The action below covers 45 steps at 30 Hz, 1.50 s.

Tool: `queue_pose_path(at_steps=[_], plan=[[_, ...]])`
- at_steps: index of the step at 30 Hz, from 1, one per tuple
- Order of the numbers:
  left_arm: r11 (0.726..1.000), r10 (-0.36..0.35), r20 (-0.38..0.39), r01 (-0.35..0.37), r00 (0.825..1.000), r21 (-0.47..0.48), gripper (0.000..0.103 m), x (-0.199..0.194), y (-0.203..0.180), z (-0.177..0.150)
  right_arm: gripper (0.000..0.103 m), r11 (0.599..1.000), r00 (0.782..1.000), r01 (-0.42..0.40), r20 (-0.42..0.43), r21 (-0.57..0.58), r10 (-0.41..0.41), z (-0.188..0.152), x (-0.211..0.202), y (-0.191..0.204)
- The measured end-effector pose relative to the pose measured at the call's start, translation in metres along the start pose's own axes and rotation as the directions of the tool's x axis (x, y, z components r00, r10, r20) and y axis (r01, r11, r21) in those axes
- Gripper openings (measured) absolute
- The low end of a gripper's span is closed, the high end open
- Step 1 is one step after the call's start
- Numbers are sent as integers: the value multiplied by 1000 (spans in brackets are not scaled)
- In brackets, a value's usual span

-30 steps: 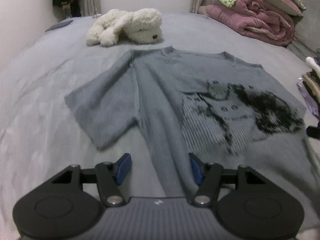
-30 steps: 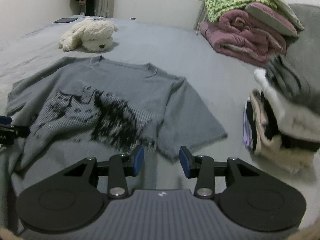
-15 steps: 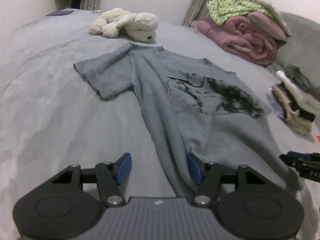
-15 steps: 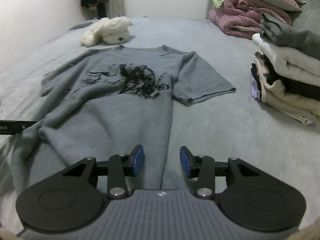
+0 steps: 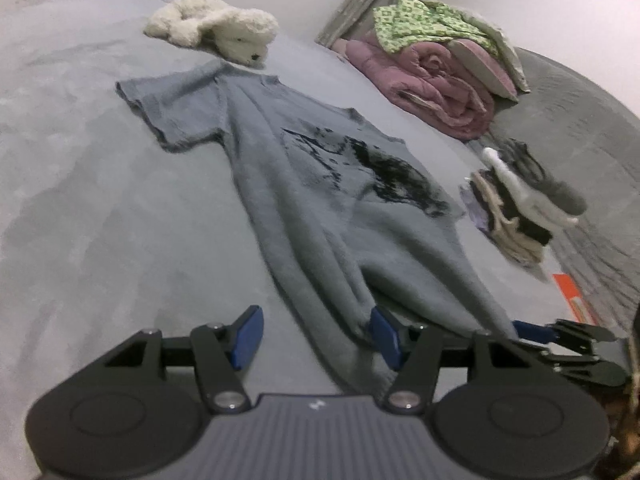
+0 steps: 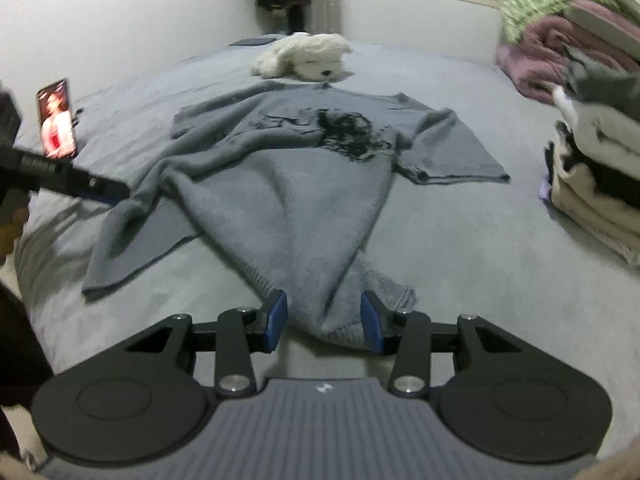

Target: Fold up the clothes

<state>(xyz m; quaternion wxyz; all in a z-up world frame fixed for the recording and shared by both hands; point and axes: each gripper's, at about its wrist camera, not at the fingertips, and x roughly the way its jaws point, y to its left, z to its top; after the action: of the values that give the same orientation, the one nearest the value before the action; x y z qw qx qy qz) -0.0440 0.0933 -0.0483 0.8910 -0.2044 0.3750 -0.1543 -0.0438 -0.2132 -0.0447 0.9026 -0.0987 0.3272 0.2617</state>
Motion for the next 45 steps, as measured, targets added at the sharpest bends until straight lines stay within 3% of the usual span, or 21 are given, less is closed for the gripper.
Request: queue_pose_path(at_steps=[5,11,19,20,21,23,25,26,27,28,35,45], plan=[[999,-45,-48,46,998,21,58,6,-9,-5,45,998,1000,19,-5,-59,-19,1,-2,-1],[991,-134,-109,133,985,-20,53,7,-9,-13,45,1000,1000,-7,10,26,6,5,-10,-24],[972,-219,-161,200,962,-127,32,12,-6,-24,45,998,999,-27,-46,-55,24,-2,-4,-10],[974,-209,-166,191,964,-122,27,13,-8,-26,45,998,999,-20,-50,-68,17,-3,-2,-7],[977,-196,-170,178,966,-114,15,14,-11,-27,45,996,999,-10,-52,-85,5,-4,1,-4],[983,-173,-176,158,969,-98,10,14,-15,-27,45,994,998,20,-60,-109,-27,-4,7,2],[985,-161,-169,149,972,-83,8,8,-16,-23,34,995,996,44,-67,-94,-50,-2,12,4],[987,-155,-164,144,974,-76,8,5,-17,-21,21,997,997,45,-66,-69,-50,0,12,2],[988,-149,-160,140,976,-69,8,2,-18,-18,14,998,997,47,-66,-44,-50,2,11,1],[989,-144,-156,136,977,-61,7,-2,-19,-16,11,999,997,44,-65,-8,-45,4,10,-2],[996,-87,-79,84,993,-36,7,-45,-21,11,10,979,999,26,-46,200,-17,27,-12,-15],[1000,-16,-71,18,997,22,7,-102,-13,32,9,913,996,-26,-66,406,58,56,-58,-25]])
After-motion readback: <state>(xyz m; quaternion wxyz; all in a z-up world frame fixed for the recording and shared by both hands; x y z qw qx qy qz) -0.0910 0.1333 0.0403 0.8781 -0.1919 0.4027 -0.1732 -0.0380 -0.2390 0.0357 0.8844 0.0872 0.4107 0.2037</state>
